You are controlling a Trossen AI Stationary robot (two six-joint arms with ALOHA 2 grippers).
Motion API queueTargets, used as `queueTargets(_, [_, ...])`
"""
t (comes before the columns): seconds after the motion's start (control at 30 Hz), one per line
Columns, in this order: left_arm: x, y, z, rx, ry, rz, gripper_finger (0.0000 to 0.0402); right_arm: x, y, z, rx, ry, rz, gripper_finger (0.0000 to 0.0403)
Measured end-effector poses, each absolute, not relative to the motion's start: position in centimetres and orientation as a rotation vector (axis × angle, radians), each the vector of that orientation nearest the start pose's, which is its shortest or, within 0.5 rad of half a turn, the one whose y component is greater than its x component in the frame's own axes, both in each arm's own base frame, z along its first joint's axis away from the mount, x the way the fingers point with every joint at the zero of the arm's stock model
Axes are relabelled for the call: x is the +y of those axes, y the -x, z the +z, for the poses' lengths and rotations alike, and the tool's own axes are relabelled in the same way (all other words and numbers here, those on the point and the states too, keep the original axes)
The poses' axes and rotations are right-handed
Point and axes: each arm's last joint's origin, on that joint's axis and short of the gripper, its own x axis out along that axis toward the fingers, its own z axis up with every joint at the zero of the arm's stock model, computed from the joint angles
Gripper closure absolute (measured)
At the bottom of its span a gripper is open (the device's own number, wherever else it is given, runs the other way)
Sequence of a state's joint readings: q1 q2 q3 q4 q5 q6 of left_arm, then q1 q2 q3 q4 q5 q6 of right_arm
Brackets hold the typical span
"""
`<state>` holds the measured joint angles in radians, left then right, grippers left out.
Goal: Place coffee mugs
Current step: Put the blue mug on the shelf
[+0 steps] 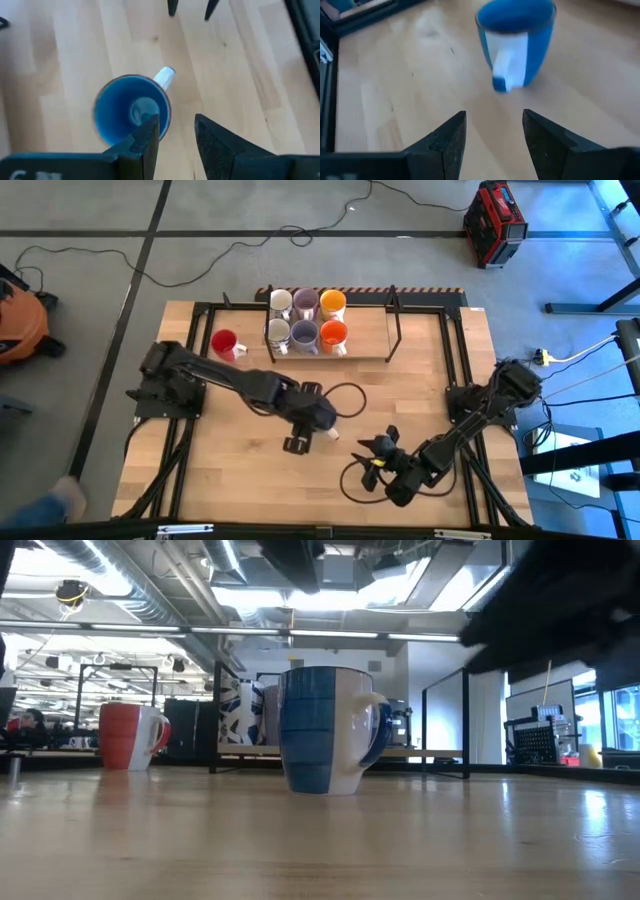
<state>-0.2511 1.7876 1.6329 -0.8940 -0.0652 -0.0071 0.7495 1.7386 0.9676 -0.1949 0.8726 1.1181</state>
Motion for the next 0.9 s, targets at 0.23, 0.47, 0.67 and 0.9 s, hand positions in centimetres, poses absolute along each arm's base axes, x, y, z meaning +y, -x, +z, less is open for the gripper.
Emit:
queueTargets(0.23, [-8.1,-32.0,32.0,0.966,-0.145,-0.232,0.0281,19.2,-27.8,17.1,0.448,-0.300,-0.460,0.0221])
queueTargets(0.47, [-6.5,-26.7,30.9,0.868,-0.039,-0.176,0.0281,17.5,-30.0,16.4,0.487,-0.281,-0.430,0.0221])
queueTargets(0.67, [-5.0,-23.9,30.1,0.839,0.024,-0.102,0.0281,17.2,-31.3,14.7,0.469,-0.301,-0.439,0.0221])
queueTargets(0.9, [-4.6,-22.6,29.4,0.844,0.038,-0.088,0.0281,16.6,-32.4,12.4,0.493,-0.312,-0.442,0.0222])
